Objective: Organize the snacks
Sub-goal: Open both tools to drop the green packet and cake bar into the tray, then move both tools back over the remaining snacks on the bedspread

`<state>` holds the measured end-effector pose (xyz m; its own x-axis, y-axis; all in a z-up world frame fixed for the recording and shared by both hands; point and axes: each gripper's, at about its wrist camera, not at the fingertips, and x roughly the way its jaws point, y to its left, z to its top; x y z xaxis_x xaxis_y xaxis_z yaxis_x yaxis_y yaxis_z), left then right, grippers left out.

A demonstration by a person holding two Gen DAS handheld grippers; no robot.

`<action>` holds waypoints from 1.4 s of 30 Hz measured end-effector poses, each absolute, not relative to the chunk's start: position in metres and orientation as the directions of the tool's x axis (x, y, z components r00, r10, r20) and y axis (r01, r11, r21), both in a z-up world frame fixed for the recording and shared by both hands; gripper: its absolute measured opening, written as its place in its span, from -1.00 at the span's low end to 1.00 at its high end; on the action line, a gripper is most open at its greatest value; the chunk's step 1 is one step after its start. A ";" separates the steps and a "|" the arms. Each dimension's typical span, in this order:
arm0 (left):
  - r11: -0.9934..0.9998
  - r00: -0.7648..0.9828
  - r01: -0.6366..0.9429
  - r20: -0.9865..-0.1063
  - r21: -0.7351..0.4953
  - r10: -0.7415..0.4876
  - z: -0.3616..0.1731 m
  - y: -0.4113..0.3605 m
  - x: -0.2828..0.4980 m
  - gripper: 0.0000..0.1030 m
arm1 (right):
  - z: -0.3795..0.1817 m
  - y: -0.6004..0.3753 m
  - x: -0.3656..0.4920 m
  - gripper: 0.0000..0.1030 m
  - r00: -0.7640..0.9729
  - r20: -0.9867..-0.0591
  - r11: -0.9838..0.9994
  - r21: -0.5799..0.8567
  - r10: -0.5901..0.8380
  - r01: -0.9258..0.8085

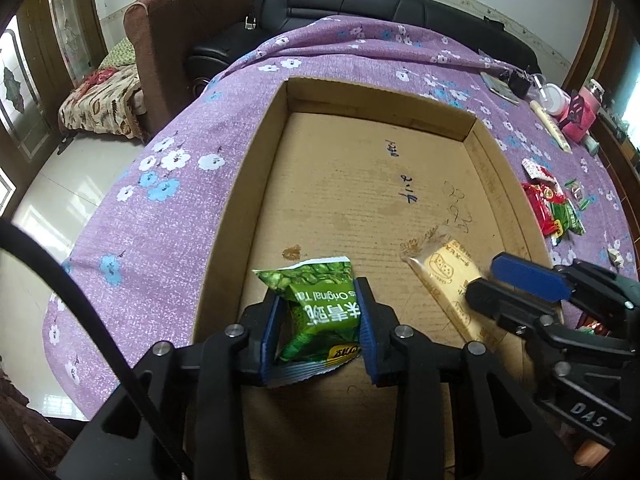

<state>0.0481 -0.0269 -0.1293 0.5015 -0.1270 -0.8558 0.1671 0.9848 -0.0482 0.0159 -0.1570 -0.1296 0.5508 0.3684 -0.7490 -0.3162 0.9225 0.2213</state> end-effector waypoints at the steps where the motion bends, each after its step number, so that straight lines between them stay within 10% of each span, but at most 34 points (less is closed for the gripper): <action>1: 0.985 0.498 0.167 -0.858 -0.045 -0.124 -0.130 -0.028 0.048 -0.19 | -0.128 -0.158 0.014 -0.37 0.556 -0.744 0.923 0.224 0.370 -0.314; 12: 0.987 0.531 0.159 -0.840 -0.026 -0.108 -0.119 -0.029 0.039 0.34 | -0.080 -0.188 -0.022 -0.28 0.660 -0.626 0.910 0.269 0.415 -0.316; 42: 0.901 0.567 0.435 -0.775 -0.008 -0.281 -0.073 -0.148 -0.037 0.54 | -0.110 -0.363 -0.128 0.03 0.775 -0.601 0.937 0.347 0.196 0.032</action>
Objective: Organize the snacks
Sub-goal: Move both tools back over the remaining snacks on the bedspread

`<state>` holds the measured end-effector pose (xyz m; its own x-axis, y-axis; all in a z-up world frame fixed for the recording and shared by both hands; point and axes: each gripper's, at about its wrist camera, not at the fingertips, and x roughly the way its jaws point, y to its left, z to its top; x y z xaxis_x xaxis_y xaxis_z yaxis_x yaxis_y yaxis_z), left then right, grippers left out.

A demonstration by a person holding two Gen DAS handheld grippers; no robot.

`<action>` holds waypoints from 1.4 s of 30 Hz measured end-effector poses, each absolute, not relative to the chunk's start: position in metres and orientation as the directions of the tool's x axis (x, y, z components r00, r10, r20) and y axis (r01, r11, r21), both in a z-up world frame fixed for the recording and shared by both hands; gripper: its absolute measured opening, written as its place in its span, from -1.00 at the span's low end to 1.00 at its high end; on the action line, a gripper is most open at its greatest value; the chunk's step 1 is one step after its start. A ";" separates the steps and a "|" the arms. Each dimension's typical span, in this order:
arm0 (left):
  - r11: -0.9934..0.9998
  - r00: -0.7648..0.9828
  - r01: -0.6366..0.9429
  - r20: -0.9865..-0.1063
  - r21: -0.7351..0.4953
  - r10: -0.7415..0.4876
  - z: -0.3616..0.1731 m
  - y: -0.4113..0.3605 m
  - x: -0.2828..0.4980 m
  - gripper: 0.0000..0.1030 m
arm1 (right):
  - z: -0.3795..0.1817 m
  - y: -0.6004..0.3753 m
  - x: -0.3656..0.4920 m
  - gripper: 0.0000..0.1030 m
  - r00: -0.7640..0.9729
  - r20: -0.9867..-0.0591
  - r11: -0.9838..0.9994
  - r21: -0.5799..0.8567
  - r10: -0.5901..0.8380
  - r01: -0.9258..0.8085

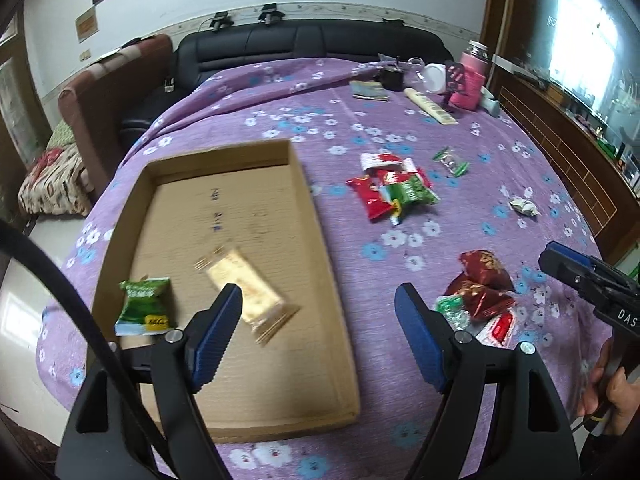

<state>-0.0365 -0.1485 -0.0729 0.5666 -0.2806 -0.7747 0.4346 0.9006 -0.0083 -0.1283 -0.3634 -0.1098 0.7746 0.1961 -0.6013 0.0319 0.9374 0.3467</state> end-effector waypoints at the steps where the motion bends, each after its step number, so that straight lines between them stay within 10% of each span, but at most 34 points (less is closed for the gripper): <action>1: 0.899 0.568 0.438 -0.775 -0.002 -0.278 -0.072 -0.152 -0.036 0.54 | -0.110 -0.365 -0.129 0.03 0.774 -0.601 0.937 0.349 0.198 0.032; 34: 0.978 0.636 0.205 -0.756 -0.026 -0.153 -0.058 -0.110 0.058 0.56 | -0.099 -0.361 -0.122 0.29 0.796 -0.562 0.930 0.366 0.227 -0.007; 42: 0.982 0.660 0.184 -0.736 -0.038 -0.152 -0.041 -0.084 0.045 0.57 | -0.097 -0.231 -0.115 0.36 0.634 -0.623 0.886 0.260 0.458 -0.383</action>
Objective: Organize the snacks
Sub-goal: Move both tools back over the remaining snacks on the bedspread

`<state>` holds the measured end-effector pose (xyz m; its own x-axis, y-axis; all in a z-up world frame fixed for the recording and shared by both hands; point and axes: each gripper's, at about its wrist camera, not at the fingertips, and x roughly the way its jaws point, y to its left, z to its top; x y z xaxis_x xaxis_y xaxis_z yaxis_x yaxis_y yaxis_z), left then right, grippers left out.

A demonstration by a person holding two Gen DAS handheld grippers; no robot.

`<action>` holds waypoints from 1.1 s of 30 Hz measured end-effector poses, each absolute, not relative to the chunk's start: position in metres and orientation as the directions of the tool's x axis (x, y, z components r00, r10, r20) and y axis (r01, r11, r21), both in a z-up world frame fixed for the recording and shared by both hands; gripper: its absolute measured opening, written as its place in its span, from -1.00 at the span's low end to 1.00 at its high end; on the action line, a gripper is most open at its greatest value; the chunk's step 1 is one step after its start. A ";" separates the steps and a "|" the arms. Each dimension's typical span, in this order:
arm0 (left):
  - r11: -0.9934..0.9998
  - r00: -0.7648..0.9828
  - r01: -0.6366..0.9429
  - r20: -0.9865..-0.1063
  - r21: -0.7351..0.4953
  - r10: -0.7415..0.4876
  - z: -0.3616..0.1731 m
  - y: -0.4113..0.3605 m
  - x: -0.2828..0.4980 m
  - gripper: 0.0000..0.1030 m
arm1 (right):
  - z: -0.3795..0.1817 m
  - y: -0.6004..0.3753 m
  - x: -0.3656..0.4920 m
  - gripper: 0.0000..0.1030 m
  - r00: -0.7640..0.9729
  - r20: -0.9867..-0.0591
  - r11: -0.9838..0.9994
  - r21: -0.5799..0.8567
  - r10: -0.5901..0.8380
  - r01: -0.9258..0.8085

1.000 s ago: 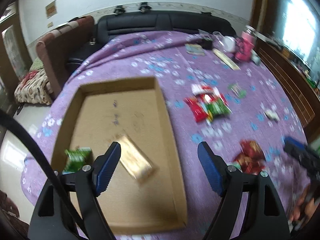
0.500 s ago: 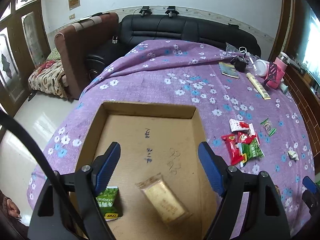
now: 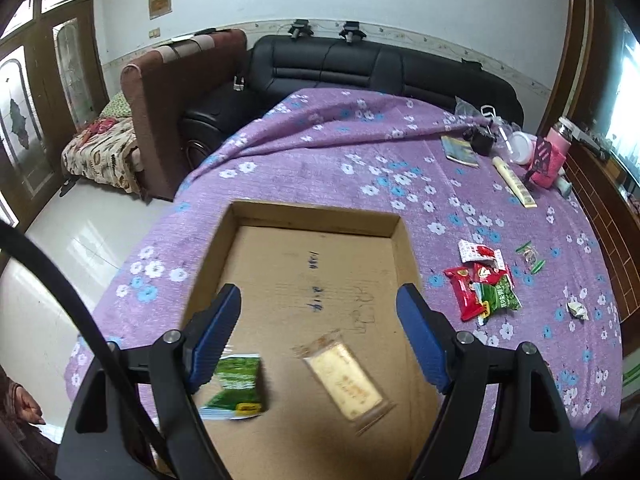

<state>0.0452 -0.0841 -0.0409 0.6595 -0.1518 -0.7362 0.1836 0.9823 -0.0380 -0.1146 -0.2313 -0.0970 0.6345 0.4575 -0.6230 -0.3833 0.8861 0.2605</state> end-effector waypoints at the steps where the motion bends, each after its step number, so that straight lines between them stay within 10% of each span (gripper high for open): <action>1: 0.983 0.660 0.182 -0.736 -0.037 -0.150 -0.040 -0.081 0.044 0.57 | -0.099 -0.214 -0.109 0.36 0.616 -0.638 0.879 0.241 0.462 -0.410; 14: 0.988 0.664 0.130 -0.733 -0.085 -0.150 -0.037 -0.054 0.047 0.61 | -0.104 -0.184 -0.085 0.57 0.598 -0.759 0.934 0.037 0.257 -0.356; 33: 0.939 0.600 0.337 -0.751 -0.073 -0.274 -0.047 -0.126 0.000 0.63 | -0.108 -0.345 -0.162 0.54 0.730 -0.668 0.978 0.209 0.147 -0.007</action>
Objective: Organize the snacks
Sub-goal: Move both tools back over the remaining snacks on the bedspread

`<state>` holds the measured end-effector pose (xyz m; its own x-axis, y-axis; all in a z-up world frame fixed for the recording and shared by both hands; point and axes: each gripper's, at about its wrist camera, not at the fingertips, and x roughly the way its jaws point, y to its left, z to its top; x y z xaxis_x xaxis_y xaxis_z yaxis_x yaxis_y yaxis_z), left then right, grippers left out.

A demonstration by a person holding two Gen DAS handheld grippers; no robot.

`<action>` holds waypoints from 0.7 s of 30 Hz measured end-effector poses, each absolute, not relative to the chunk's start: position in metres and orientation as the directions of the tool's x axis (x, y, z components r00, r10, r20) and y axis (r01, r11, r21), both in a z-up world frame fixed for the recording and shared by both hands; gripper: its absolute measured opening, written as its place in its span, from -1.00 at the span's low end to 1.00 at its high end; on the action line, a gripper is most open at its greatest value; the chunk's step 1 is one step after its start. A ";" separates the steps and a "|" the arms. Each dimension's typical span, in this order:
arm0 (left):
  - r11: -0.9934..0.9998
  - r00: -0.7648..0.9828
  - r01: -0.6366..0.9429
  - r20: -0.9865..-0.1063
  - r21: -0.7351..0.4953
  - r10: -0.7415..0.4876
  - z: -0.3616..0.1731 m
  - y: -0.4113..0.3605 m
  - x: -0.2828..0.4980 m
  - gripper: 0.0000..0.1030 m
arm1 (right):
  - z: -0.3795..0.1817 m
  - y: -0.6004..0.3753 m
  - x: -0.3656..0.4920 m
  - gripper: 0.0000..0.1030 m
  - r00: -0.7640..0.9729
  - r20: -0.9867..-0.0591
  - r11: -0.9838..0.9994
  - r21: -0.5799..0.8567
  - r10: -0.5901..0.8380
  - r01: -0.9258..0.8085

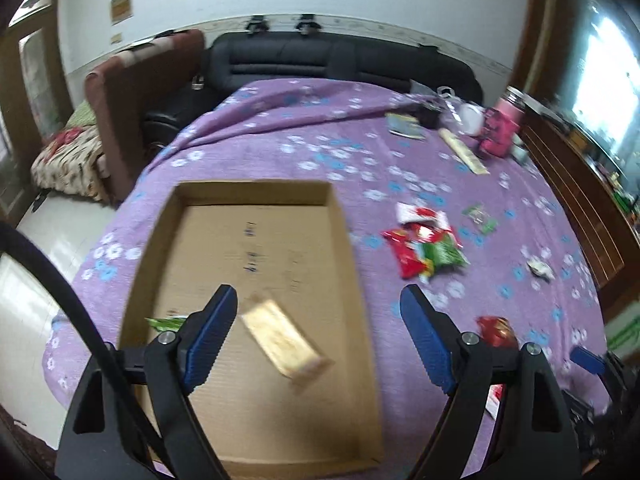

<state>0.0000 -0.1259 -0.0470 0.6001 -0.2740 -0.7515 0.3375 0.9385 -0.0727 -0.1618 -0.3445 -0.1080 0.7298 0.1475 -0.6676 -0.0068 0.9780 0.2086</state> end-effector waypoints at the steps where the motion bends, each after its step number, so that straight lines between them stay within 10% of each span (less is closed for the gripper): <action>1: 0.936 0.596 0.345 -0.753 -0.074 -0.280 -0.047 -0.127 -0.002 0.63 | -0.108 -0.345 -0.165 0.54 0.730 -0.666 0.977 0.211 0.151 -0.010; 21: 0.975 0.666 0.219 -0.726 -0.027 -0.169 -0.011 -0.108 0.086 0.63 | -0.050 -0.297 -0.026 0.52 0.770 -0.550 0.941 0.275 0.322 -0.196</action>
<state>0.0863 -0.1078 -0.0109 0.6660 -0.1695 -0.7264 0.2187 0.9754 -0.0271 -0.0259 -0.2967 -0.0500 0.7704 0.3218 -0.5504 -0.1963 0.9411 0.2755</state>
